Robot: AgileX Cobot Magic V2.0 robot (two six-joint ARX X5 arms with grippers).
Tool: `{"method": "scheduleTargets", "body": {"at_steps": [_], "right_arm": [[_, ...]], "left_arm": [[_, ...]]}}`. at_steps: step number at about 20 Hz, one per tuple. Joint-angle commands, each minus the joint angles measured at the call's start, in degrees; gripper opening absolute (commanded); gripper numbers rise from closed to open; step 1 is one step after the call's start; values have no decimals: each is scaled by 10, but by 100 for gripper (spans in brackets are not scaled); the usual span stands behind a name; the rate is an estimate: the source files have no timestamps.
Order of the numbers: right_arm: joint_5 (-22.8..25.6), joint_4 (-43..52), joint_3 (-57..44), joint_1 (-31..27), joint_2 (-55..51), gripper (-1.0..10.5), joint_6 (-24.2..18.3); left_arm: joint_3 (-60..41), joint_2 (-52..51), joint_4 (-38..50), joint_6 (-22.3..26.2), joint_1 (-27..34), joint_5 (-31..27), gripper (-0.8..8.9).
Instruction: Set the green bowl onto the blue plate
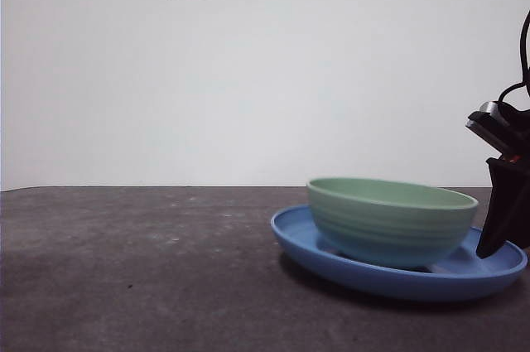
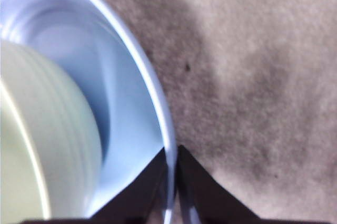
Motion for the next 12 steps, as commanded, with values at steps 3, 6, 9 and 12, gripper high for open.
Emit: {"method": "scheduleTargets", "body": {"at_steps": [3, 6, 9, 12], "right_arm": [[-2, -10, 19, 2, 6, 10, 12], [0, -44, 50, 6, 2, 10, 25], [11, -96, 97, 25, 2, 10, 27], [43, -121, 139, 63, 2, 10, 42]], "left_arm": [[2, 2, 5, 4, -3, 3, 562], [2, 2, 5, 4, -3, 3, 562], [2, 2, 5, 4, -3, 3, 562], [2, 2, 5, 4, -3, 3, 562]]}}
